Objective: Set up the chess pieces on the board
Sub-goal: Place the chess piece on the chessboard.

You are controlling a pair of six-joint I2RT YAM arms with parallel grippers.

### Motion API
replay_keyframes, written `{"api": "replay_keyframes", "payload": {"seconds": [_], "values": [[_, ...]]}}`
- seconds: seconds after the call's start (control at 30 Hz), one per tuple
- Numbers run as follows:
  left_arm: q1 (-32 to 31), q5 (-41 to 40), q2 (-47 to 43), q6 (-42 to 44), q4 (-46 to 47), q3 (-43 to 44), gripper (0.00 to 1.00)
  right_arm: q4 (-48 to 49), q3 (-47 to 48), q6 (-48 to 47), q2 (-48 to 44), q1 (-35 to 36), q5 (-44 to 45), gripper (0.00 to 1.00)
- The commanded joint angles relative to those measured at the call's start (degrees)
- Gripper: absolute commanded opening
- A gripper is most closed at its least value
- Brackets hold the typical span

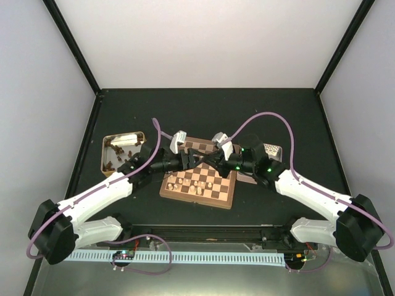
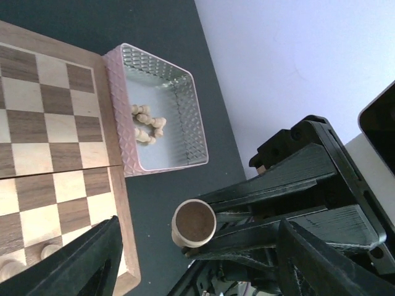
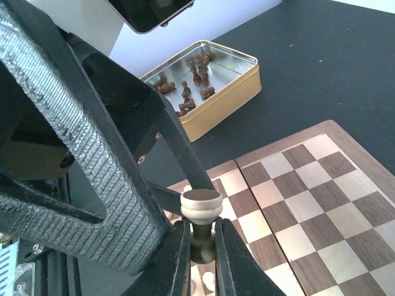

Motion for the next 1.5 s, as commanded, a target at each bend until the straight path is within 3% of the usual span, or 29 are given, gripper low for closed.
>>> {"api": "replay_keyframes", "payload": {"seconds": [0.0, 0.27, 0.53, 0.73, 1.03, 1.17, 1.33, 1.47], "values": [[0.8, 4.9, 1.3, -3.1, 3.9, 1.8, 0.66, 1.2, 1.8, -2.0, 0.4, 1.1, -1.2, 0.06], [2.0, 4.7, 1.5, -6.5, 6.8, -0.2, 0.41, 1.4, 2.0, -2.7, 0.3, 2.0, -1.4, 0.05], [2.9, 3.9, 1.3, -9.5, 9.5, -2.2, 0.49, 2.9, 1.8, -2.1, 0.6, 2.2, -1.6, 0.05], [3.2, 3.8, 1.8, -10.3, 8.0, -2.0, 0.45, 3.3, 1.9, -2.5, 0.4, 2.4, -2.5, 0.05], [3.1, 6.0, 0.9, -10.7, 6.2, -2.5, 0.14, 3.0, 3.0, -0.6, 1.2, 2.9, 2.5, 0.06], [3.1, 6.9, 0.3, -11.6, 7.4, -3.0, 0.08, 4.1, 3.0, 2.0, 1.0, 3.0, 4.6, 0.07], [3.1, 7.4, -0.3, -12.0, 7.9, -3.0, 0.08, 6.1, 2.6, 4.6, 0.3, 3.0, 5.6, 0.08], [3.2, 8.2, -0.6, -12.7, 8.3, -3.0, 0.17, 6.6, 2.5, 5.6, -0.1, 3.0, 7.0, 0.08]]}}
